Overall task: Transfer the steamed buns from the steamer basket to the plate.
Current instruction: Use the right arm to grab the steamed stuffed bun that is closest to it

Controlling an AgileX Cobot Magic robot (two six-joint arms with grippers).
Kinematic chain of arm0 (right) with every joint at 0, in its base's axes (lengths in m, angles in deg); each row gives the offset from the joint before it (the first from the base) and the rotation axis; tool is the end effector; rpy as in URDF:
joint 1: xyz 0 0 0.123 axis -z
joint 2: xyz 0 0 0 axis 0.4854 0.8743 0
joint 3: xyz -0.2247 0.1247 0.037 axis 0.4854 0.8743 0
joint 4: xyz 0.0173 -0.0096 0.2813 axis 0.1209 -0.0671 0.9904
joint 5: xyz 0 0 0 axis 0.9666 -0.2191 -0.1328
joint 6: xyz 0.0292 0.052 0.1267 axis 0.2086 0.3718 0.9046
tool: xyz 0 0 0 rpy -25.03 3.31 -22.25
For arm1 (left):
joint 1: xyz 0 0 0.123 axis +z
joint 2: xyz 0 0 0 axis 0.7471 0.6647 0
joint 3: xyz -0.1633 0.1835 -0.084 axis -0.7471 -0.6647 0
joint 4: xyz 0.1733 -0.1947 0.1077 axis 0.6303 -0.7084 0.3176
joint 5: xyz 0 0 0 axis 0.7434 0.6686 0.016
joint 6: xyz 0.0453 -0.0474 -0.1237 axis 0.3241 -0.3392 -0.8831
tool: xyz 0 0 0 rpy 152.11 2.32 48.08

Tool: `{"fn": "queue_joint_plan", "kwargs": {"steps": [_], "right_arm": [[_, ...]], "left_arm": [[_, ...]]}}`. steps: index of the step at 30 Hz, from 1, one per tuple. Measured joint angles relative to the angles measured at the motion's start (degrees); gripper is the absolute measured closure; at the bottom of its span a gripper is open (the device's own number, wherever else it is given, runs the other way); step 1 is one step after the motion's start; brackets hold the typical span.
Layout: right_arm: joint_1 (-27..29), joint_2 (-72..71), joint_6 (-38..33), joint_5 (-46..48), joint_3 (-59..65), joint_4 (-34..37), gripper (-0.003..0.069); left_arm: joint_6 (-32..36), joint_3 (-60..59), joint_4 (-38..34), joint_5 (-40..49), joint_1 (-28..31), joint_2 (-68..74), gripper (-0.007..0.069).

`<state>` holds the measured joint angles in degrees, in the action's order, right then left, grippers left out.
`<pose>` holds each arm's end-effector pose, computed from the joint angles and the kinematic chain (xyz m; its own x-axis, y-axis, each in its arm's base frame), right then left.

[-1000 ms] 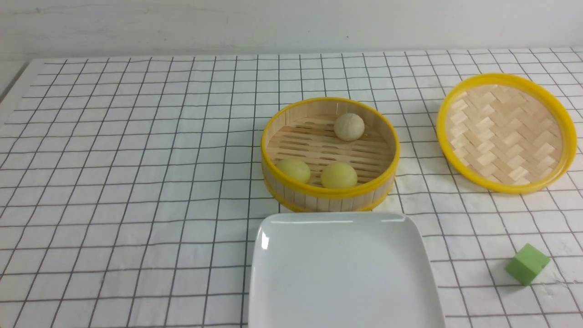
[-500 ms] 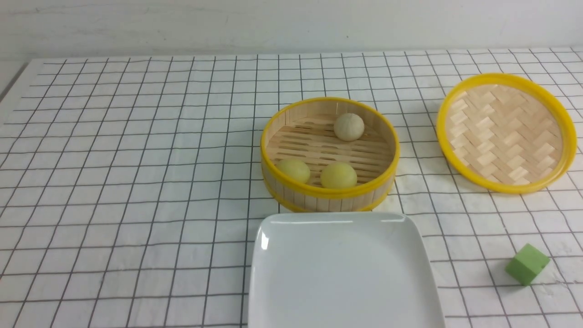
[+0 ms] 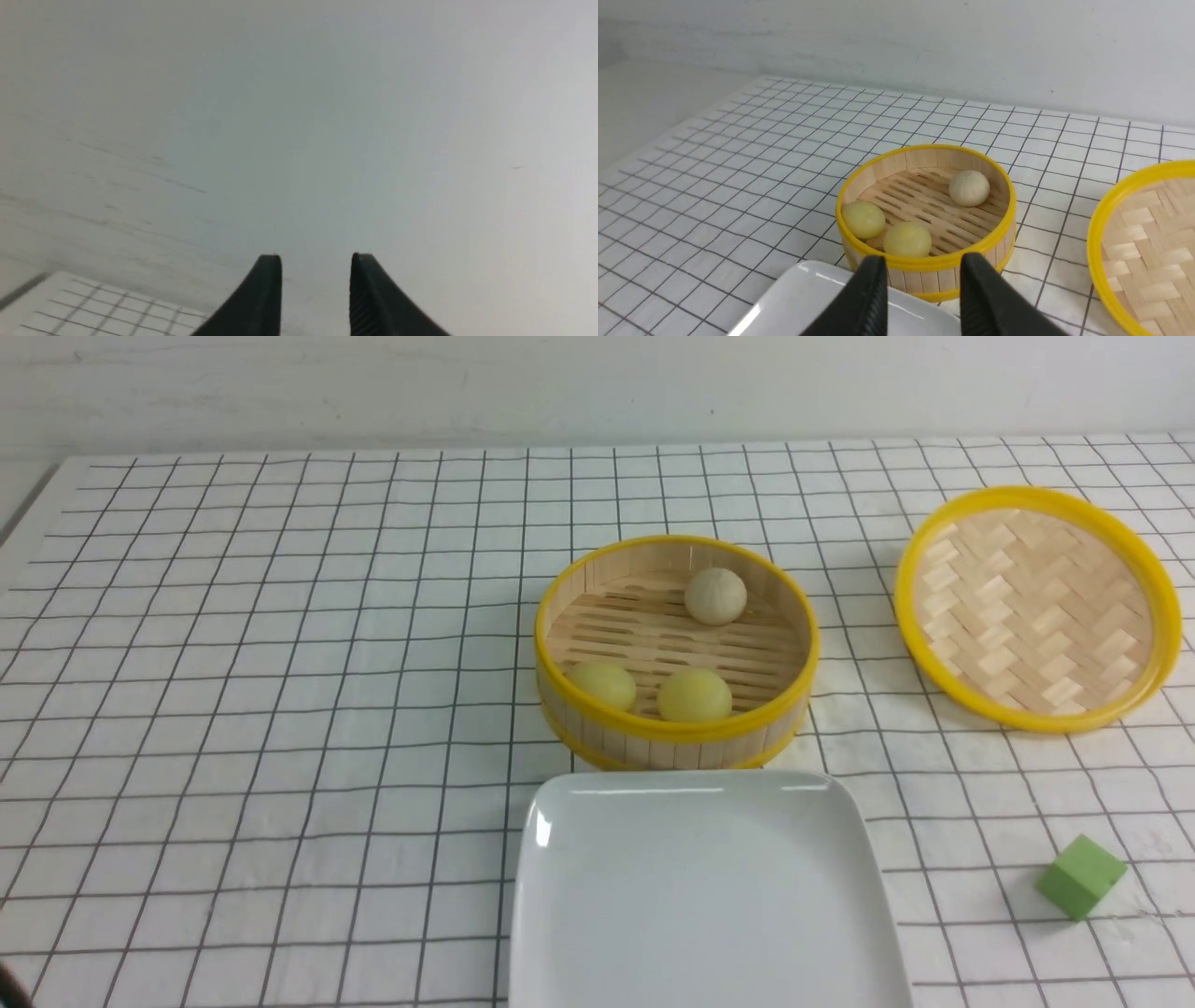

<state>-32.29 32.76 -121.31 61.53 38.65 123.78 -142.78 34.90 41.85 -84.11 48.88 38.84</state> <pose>0.1951 0.0729 0.3341 -0.2582 0.0239 -0.9658 -0.4677 0.8717 0.1466 0.1571 -0.0043 0.3424 0.2736 -0.2884 -0.9176 0.1156 0.9569 -0.2663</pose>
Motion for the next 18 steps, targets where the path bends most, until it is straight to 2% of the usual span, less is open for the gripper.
{"fn": "queue_joint_plan", "kwargs": {"steps": [7,12,15,18], "right_arm": [[0.0,13.3,1.1,14.0,-13.9,-9.2,0.0417],[0.0,19.3,2.3,20.6,-17.5,-15.1,0.0417],[0.0,21.2,2.3,20.9,-17.8,-15.5,0.0417],[0.0,22.2,2.3,20.8,-17.8,-15.6,0.0417]], "left_arm": [[-2.4,3.9,3.3,1.7,0.0,9.7,0.0384],[-9.7,3.9,6.8,1.3,0.0,16.0,0.0384],[-17.7,3.9,11.2,-3.4,0.0,19.3,0.0384],[-30.0,3.9,24.7,-15.8,0.0,24.3,0.0384]]}}
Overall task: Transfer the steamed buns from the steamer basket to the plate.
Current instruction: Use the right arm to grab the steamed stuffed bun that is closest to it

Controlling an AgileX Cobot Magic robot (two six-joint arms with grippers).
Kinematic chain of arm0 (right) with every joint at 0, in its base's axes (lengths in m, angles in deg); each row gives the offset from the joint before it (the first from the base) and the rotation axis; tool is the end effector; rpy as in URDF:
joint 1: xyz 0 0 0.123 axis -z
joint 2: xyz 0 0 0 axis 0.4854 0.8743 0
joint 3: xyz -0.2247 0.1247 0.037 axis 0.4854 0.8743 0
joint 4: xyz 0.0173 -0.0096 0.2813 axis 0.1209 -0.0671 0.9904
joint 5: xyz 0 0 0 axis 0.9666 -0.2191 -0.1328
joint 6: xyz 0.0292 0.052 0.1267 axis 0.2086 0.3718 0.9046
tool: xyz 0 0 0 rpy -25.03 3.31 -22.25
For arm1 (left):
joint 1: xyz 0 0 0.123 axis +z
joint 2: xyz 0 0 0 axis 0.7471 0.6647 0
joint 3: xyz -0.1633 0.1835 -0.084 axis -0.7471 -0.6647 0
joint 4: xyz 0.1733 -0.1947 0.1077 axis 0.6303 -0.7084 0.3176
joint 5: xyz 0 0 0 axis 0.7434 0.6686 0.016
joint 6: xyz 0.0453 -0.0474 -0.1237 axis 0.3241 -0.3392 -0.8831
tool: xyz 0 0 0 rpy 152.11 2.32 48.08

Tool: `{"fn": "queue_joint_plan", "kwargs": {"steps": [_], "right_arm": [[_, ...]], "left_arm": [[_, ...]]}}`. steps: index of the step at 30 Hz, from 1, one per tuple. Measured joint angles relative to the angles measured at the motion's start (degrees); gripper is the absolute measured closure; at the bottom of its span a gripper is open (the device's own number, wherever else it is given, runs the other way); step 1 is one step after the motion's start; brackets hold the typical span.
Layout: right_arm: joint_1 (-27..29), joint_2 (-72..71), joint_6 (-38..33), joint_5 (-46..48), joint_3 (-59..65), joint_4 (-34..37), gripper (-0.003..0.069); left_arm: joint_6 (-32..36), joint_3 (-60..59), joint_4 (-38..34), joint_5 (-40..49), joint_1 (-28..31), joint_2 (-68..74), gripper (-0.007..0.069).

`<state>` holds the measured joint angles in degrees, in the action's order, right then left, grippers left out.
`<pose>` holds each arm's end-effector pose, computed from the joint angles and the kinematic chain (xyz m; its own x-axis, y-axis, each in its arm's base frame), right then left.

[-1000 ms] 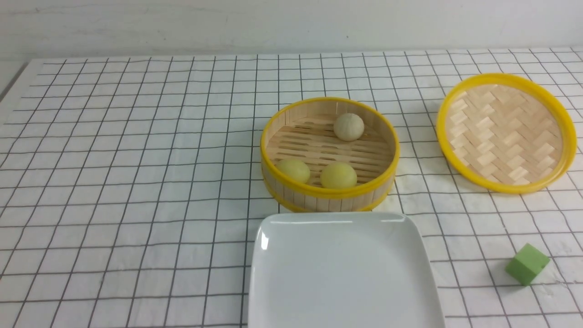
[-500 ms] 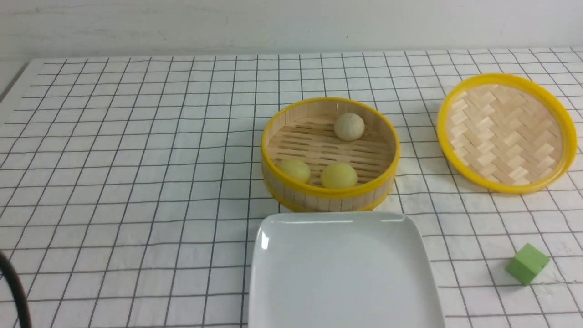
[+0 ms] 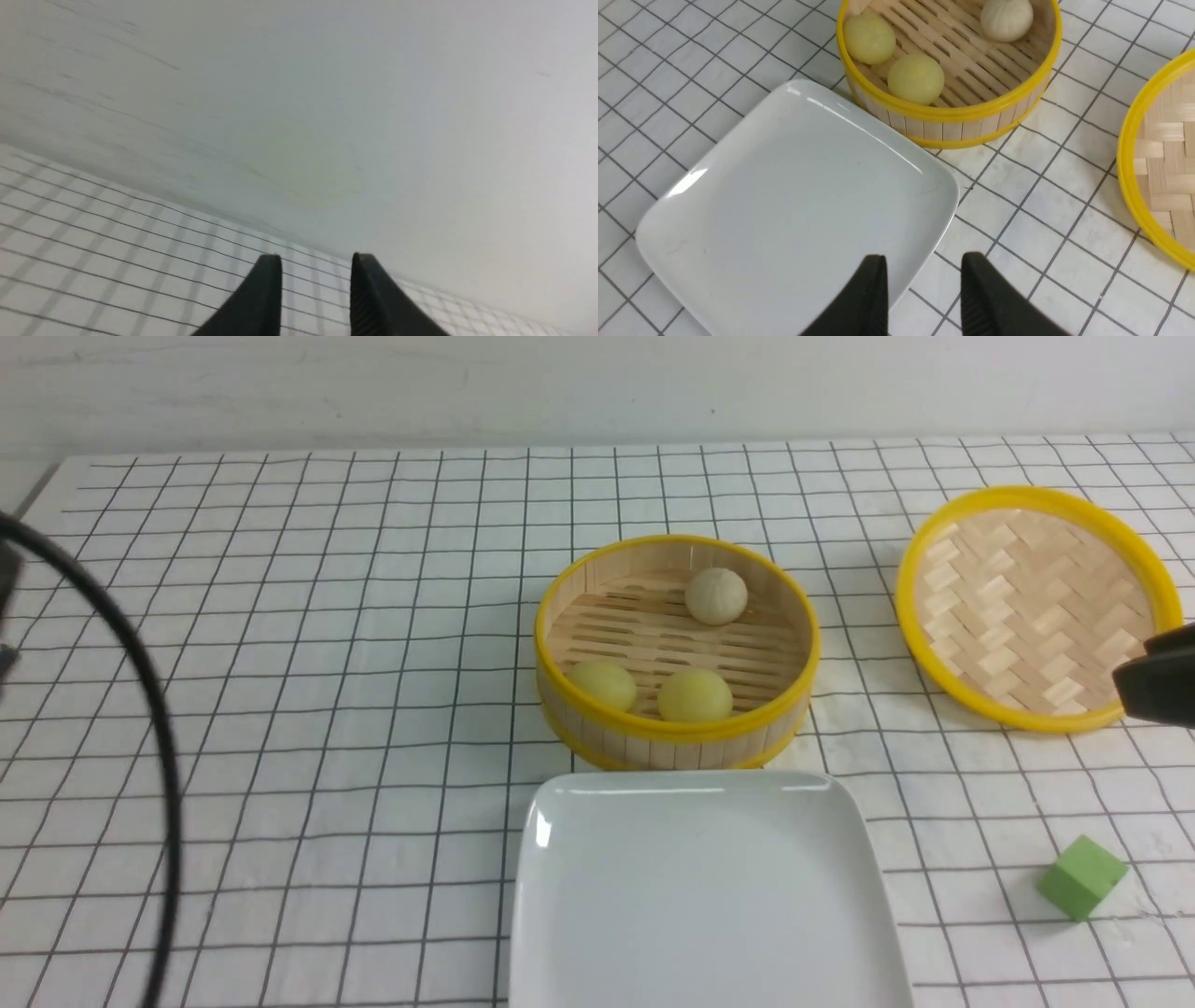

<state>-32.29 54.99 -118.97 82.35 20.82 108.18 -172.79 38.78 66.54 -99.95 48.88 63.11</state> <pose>0.2445 0.0794 0.3176 -0.5429 -0.3114 -0.7799 -0.5848 0.8067 0.0850 0.2295 -0.0406 0.2991 -0.0885 -0.3789 -0.9212 0.2861 0.8762 -0.3879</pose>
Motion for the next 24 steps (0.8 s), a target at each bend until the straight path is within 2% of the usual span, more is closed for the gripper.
{"fn": "queue_joint_plan", "kwargs": {"steps": [2,3,4,7,11,16,24], "right_arm": [[0.0,0.2,0.0,0.0,0.0,0.0,0.0417],[0.0,0.2,0.0,0.0,0.0,0.0,0.0417],[0.0,0.2,0.0,0.0,0.0,0.0,0.0417],[0.0,0.2,0.0,0.0,0.0,0.1,0.0417],[0.0,0.2,-1.1,0.0,0.0,0.4,0.0417],[0.0,0.2,-1.5,0.1,0.0,0.9,0.0417],[0.0,0.2,-1.5,0.4,0.0,3.0,0.0417]], "left_arm": [[-10.0,0.0,12.5,-11.2,0.0,4.8,0.0384],[-10.7,0.0,13.7,-12.1,0.0,5.2,0.0384],[-16.6,0.0,24.5,-18.8,0.0,8.9,0.0384],[-21.7,0.0,33.0,-23.6,-0.1,13.7,0.0384],[-22.8,0.9,35.2,-24.5,-0.1,16.5,0.0384],[-19.1,8.1,35.6,-25.1,-0.1,16.9,0.0384],[-18.4,18.4,35.6,-24.1,-0.1,16.9,0.0384]]}}
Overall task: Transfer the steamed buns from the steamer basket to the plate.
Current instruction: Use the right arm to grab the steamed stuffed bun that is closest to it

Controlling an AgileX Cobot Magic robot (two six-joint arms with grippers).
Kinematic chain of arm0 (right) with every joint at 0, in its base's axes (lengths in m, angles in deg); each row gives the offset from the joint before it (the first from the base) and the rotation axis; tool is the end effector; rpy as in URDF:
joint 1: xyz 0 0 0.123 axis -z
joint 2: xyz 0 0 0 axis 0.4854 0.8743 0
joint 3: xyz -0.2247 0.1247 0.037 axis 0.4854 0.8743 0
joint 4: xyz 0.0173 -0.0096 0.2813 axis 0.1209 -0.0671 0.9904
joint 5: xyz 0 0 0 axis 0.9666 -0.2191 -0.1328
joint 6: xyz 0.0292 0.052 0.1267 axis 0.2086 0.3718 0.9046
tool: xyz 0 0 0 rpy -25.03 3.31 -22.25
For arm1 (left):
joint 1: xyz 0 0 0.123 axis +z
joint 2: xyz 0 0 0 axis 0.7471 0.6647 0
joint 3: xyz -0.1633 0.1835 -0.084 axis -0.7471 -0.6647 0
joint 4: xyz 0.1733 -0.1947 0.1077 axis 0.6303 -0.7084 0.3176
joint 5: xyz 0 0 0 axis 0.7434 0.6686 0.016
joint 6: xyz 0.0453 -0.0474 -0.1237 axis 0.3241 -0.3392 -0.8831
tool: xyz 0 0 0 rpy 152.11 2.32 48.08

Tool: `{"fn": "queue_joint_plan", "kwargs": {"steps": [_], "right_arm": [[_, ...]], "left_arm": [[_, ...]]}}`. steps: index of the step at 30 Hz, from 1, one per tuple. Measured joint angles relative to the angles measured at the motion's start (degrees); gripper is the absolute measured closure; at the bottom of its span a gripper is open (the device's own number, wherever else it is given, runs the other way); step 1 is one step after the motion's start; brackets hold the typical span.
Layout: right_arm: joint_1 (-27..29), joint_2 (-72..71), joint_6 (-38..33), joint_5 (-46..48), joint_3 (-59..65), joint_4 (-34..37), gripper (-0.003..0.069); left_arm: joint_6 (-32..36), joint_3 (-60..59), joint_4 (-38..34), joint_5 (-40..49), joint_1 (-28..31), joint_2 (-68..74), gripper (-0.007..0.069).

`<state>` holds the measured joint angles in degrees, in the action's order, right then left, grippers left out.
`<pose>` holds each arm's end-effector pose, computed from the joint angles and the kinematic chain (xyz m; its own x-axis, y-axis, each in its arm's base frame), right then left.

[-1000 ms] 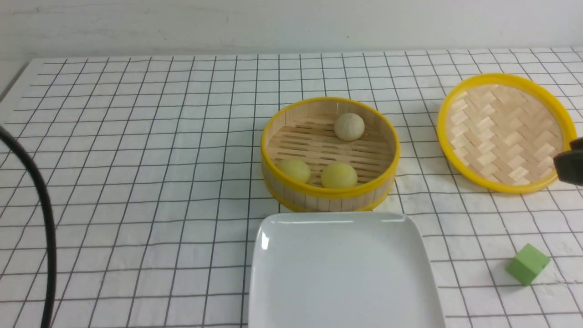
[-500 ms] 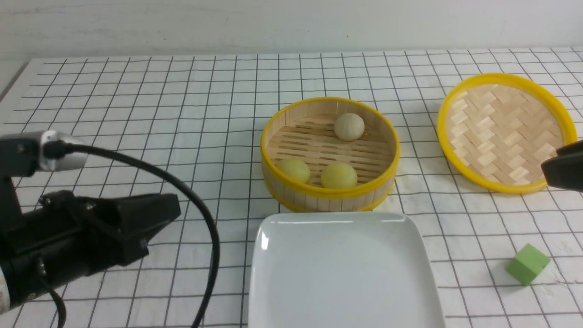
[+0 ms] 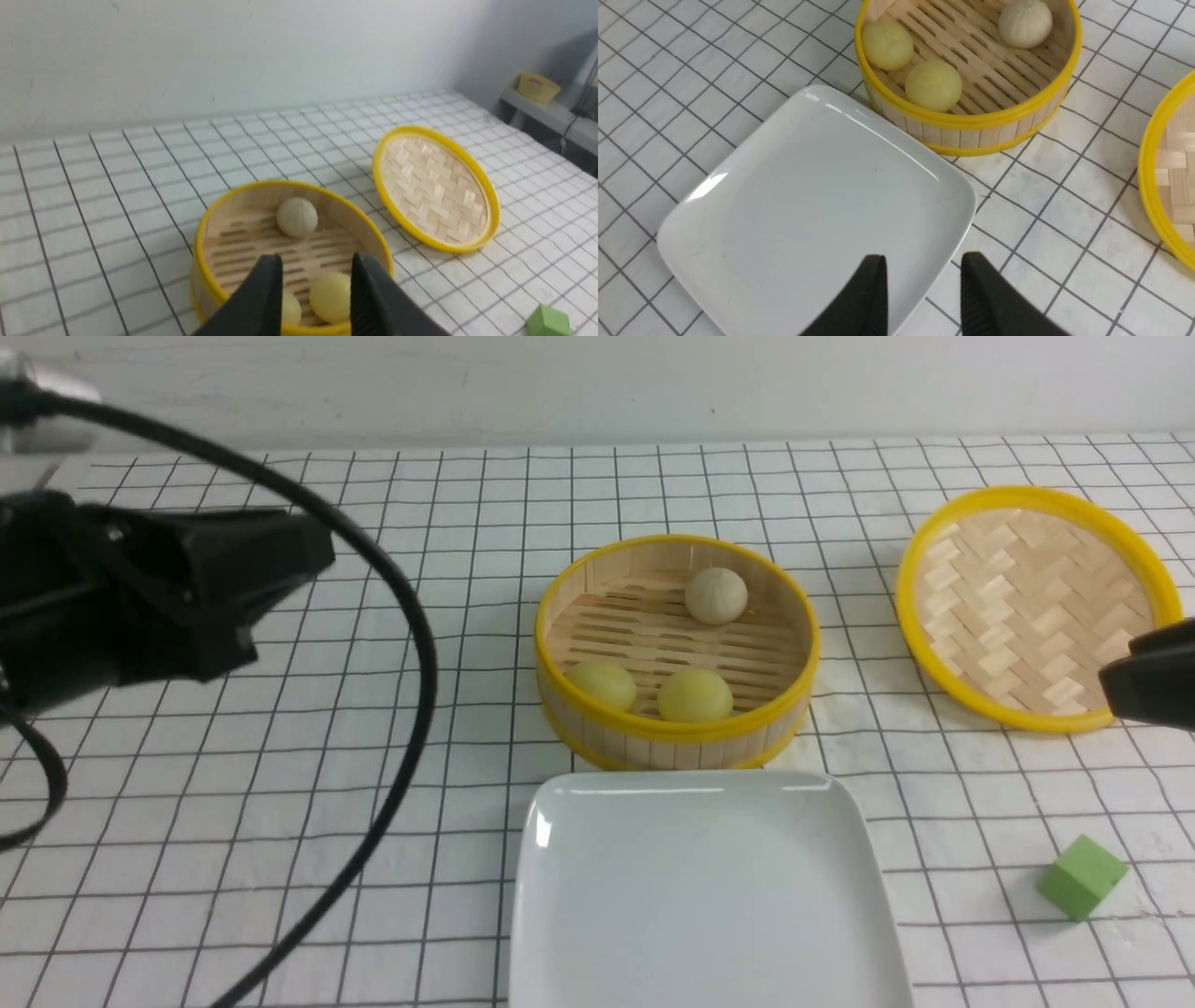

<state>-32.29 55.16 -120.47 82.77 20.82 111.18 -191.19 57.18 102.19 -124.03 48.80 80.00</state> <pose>0.2436 0.0846 0.3199 -0.5336 -0.2975 -0.7917 -0.6056 0.7878 0.1121 0.2571 -0.0916 0.3190 -0.2865 -0.0055 -0.9581 0.6352 0.7475 -0.1943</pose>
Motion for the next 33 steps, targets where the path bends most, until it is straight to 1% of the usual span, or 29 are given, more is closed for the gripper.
{"fn": "queue_joint_plan", "kwargs": {"steps": [5,7,11,14,18,20,21,22,24,25,26,28,29,30,31,33], "right_arm": [[0.0,0.0,0.0,0.0,0.0,0.7,0.0417],[0.0,0.0,0.0,0.0,0.0,0.7,0.0417],[0.0,0.0,0.0,0.0,0.0,0.8,0.0417],[0.0,0.0,0.0,0.0,0.0,1.0,0.0417],[0.0,0.0,0.0,0.0,0.0,1.0,0.0417],[0.0,0.0,0.0,0.0,0.0,1.5,0.0417],[0.0,0.0,0.0,0.0,0.0,1.5,0.0417],[0.0,0.0,0.0,0.0,0.0,2.1,0.0417],[0.0,0.0,0.0,-0.1,0.0,2.3,0.0417],[0.0,0.0,0.0,-0.3,0.0,2.3,0.0417],[0.0,0.0,0.0,-0.3,0.0,2.3,0.0417],[0.0,0.0,0.0,-0.5,0.0,2.3,0.0417],[0.0,0.0,0.0,-0.5,0.0,2.3,0.0417],[0.0,0.0,0.0,-0.5,0.0,2.3,0.0417],[0.0,0.0,0.0,-0.5,0.0,2.3,0.0417],[0.0,0.0,0.0,-0.5,0.0,2.5,0.0417]], "left_arm": [[-2.6,1.6,-0.1,0.1,0.0,0.0,0.0384],[-5.8,1.6,0.0,-1.9,0.0,0.0,0.0384],[-9.0,1.6,0.0,-5.4,0.0,0.0,0.0384],[-9.4,1.6,0.0,-5.1,0.0,0.0,0.0384],[-5.4,1.6,0.0,1.0,0.0,0.0,0.0385],[0.0,1.6,0.0,8.7,0.0,0.0,0.0385],[0.4,1.6,0.0,9.5,0.0,0.0,0.0385],[3.1,1.4,-0.3,15.9,0.0,0.0,0.0385],[4.2,1.0,-0.5,20.9,0.0,0.0,0.0385],[5.0,-0.1,-1.0,28.5,0.0,0.0,0.0385],[5.1,-0.3,-1.0,29.3,0.0,0.0,0.0385],[6.2,-2.8,-1.8,39.4,0.0,0.0,0.0385],[7.4,-4.3,-2.2,44.4,0.0,0.1,0.0385],[8.4,-5.4,-2.5,47.0,0.0,0.1,0.0385],[9.9,-6.8,-2.8,51.8,0.0,0.1,0.0385],[13.4,-9.4,-3.4,58.6,0.0,0.1,0.0385]]}}
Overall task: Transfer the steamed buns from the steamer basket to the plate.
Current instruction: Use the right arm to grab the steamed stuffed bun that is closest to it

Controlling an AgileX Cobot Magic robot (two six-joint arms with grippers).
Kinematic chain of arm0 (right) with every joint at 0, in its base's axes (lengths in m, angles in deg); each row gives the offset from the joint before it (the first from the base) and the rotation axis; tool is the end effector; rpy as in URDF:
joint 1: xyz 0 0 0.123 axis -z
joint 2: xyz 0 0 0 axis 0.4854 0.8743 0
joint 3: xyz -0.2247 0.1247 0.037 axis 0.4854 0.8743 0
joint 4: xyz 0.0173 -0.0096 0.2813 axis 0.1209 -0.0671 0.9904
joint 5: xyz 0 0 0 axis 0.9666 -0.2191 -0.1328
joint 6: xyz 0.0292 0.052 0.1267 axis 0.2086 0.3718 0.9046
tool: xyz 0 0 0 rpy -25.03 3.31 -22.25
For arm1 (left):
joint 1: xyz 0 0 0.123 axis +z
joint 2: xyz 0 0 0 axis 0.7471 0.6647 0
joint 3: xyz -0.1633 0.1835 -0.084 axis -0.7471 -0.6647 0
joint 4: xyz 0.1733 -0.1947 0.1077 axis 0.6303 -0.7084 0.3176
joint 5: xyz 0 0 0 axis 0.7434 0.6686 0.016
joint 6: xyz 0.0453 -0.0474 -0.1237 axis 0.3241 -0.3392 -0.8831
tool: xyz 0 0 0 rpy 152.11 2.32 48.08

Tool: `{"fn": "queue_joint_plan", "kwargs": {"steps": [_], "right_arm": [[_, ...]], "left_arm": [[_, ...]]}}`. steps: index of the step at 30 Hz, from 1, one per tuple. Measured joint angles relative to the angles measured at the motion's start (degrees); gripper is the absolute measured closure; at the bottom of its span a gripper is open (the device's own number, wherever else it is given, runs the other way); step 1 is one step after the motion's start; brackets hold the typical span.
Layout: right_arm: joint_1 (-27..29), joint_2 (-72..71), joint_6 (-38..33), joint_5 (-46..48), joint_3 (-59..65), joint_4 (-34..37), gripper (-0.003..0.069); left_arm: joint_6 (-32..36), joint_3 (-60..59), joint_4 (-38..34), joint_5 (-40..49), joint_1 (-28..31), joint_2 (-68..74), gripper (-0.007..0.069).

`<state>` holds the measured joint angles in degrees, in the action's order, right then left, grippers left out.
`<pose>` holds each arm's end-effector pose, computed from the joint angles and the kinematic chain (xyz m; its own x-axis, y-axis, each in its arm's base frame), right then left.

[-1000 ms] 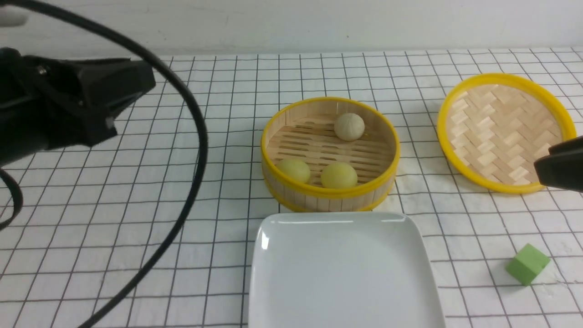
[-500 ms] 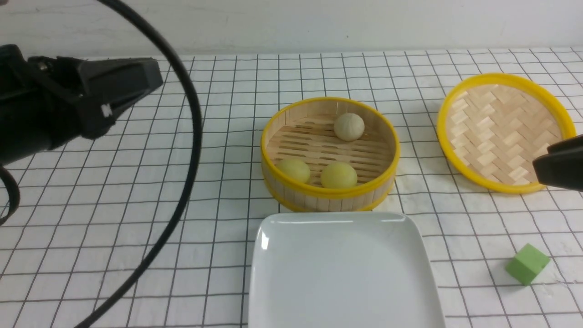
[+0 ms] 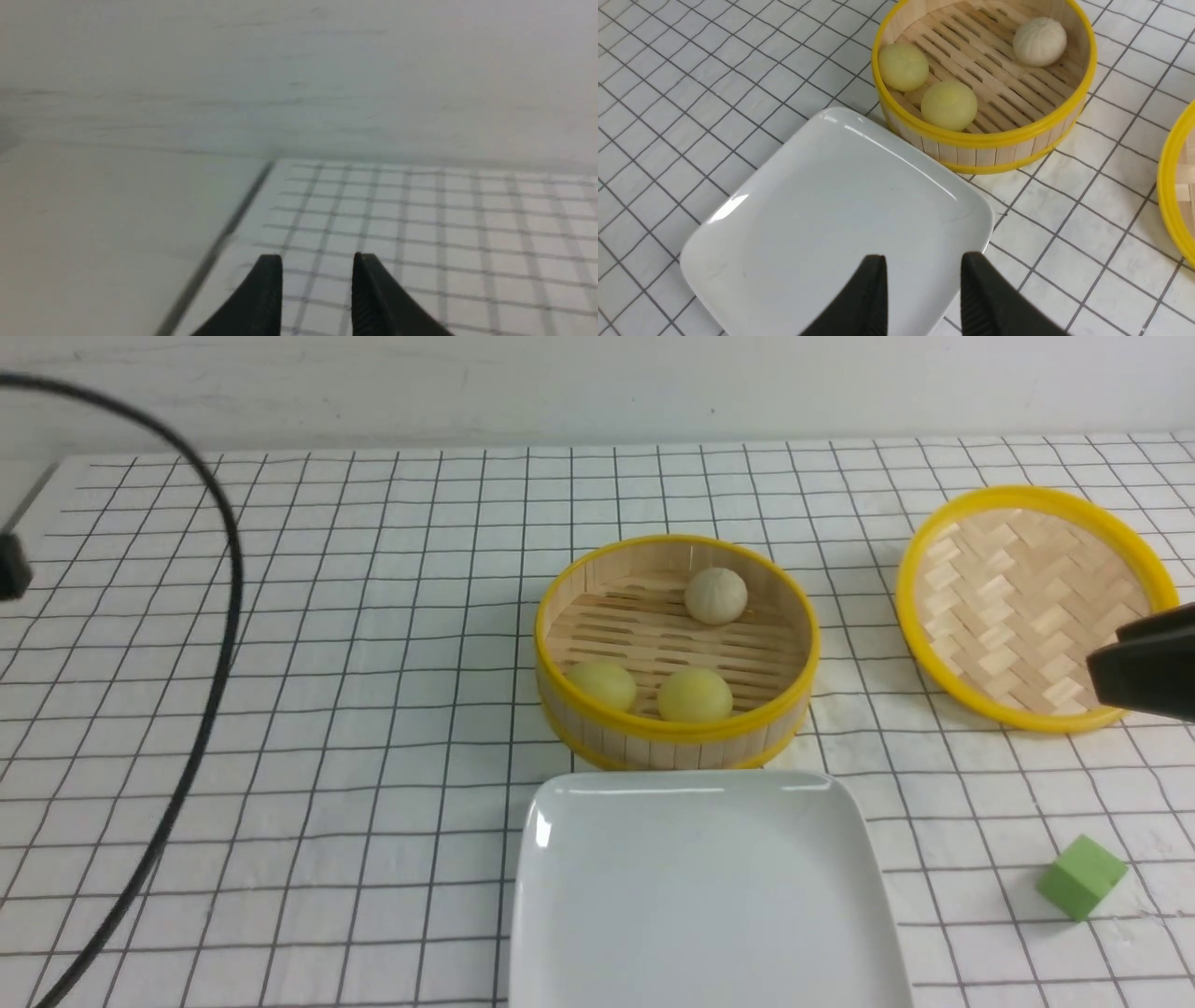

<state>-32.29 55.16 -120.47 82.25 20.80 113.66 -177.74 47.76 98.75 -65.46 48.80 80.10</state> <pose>0.2441 0.0882 0.3238 -0.5300 -0.2618 -0.8066 -0.6054 0.7828 0.1437 0.2853 0.0384 0.2758 -0.2181 0.0892 -0.9718 -0.2401 0.9603 0.1421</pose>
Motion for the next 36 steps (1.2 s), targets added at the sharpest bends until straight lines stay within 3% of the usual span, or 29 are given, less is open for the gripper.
{"fn": "queue_joint_plan", "kwargs": {"steps": [4,7,9,10,11,12,13,14,17,21,22,24,26,31,36], "right_arm": [[0.0,0.0,0.0,-0.5,0.0,0.1,0.0417],[0.0,0.0,0.0,-1.4,0.0,0.1,0.0417],[0.0,0.0,0.0,-1.7,0.0,0.1,0.0417],[0.0,0.0,0.0,-1.8,0.0,0.2,0.0417],[0.0,0.0,0.0,-1.9,0.0,0.2,0.0417],[0.0,0.0,-0.2,-2.0,0.0,0.2,0.0417],[0.0,0.0,-0.2,-2.3,0.0,0.2,0.0417],[0.0,0.0,-0.2,-2.4,0.0,0.2,0.0417],[0.0,0.0,-0.2,-3.7,0.0,0.2,0.0417],[-0.1,0.0,-0.2,-4.6,0.0,0.2,0.0417],[-0.1,0.0,-0.2,-4.7,0.0,0.2,0.0417],[-0.1,0.0,-0.2,-4.9,0.0,0.2,0.0417],[-0.1,0.4,-0.2,-5.6,-0.2,0.3,0.0417],[-0.1,4.0,-0.8,-6.1,-1.6,0.3,0.0417],[-0.1,8.5,-4.6,-6.3,-2.7,3.7,0.0417]], "left_arm": [[5.1,-2.5,-3.4,4.2,0.0,0.0,0.0385],[14.4,-3.4,-17.7,4.6,0.0,0.0,0.0385],[17.9,-3.4,-22.3,5.0,0.0,0.0,0.0385],[23.5,-3.4,-29.1,5.7,0.0,0.0,0.0385],[25.3,-3.4,-31.1,6.0,0.0,0.0,0.0385],[34.1,-3.4,-41.1,7.6,0.0,0.0,0.0385],[39.2,-3.4,-45.2,8.5,0.0,0.0,0.0385],[40.3,-3.4,-46.2,8.7,0.0,0.0,0.0385],[57.3,-2.6,-65.4,11.6,0.0,0.0,0.0385],[72.6,0.2,-84.4,12.4,0.0,0.0,0.0385],[79.3,2.3,-93.2,12.6,0.0,0.0,0.0385],[83.7,3.9,-98.3,12.7,0.0,0.0,0.0385],[94.7,8.5,-108.8,13.1,0.0,0.0,0.0385],[113.9,15.2,-123.0,17.1,0.0,0.9,0.0385],[122.9,17.6,-130.4,20.5,0.0,4.4,0.0385]]}}
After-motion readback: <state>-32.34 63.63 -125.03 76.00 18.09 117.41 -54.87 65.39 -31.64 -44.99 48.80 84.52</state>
